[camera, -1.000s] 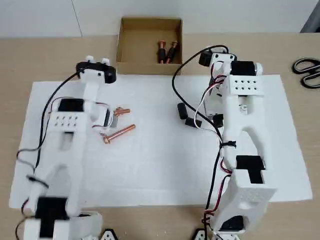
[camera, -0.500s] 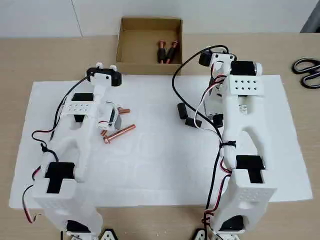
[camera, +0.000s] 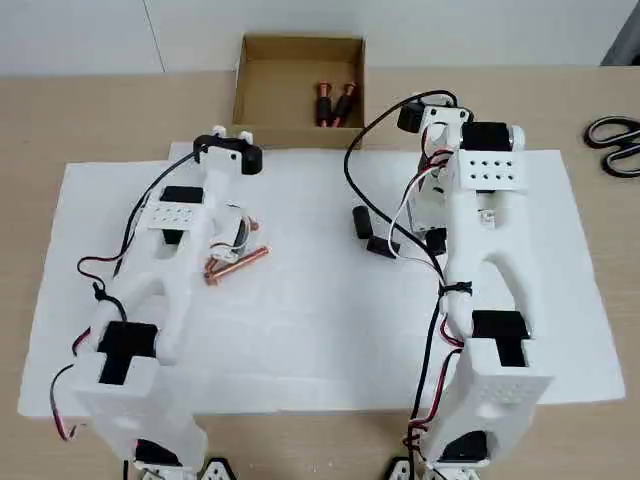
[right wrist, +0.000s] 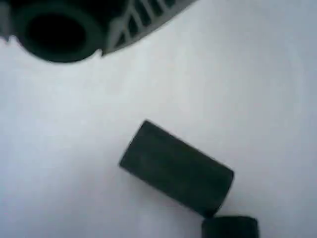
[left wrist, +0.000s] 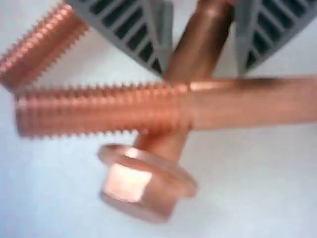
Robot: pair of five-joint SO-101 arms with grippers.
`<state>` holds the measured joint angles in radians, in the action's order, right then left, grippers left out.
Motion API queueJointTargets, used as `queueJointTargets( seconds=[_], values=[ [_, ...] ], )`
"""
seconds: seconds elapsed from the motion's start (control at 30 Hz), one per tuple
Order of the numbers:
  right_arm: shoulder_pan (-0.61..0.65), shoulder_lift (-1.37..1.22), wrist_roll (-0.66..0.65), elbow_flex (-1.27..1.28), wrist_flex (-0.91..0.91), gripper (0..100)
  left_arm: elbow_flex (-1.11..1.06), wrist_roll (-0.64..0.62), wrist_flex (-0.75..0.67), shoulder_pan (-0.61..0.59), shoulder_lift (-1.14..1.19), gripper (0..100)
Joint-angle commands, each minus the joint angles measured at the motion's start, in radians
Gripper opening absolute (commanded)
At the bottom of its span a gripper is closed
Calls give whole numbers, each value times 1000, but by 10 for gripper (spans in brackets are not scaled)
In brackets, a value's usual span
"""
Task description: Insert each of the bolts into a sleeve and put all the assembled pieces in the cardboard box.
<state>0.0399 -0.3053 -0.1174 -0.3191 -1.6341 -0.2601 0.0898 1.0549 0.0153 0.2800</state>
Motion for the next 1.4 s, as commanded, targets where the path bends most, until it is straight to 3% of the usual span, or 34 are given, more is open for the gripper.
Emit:
queueJointTargets(
  seconds=[0.0,0.43,0.97,1.17,1.37],
  values=[
    [1,65,-11,-9,-5,4,35,5,-2,40,-6,58],
    [1,67,-12,81,25,6,200,5,180,103,-6,6],
    [1,67,-12,86,25,6,249,3,241,245,-6,6],
    [1,67,-14,86,25,6,446,-83,390,193,-6,6],
    [1,67,-15,86,25,6,498,-153,500,52,-6,6]
  ],
)
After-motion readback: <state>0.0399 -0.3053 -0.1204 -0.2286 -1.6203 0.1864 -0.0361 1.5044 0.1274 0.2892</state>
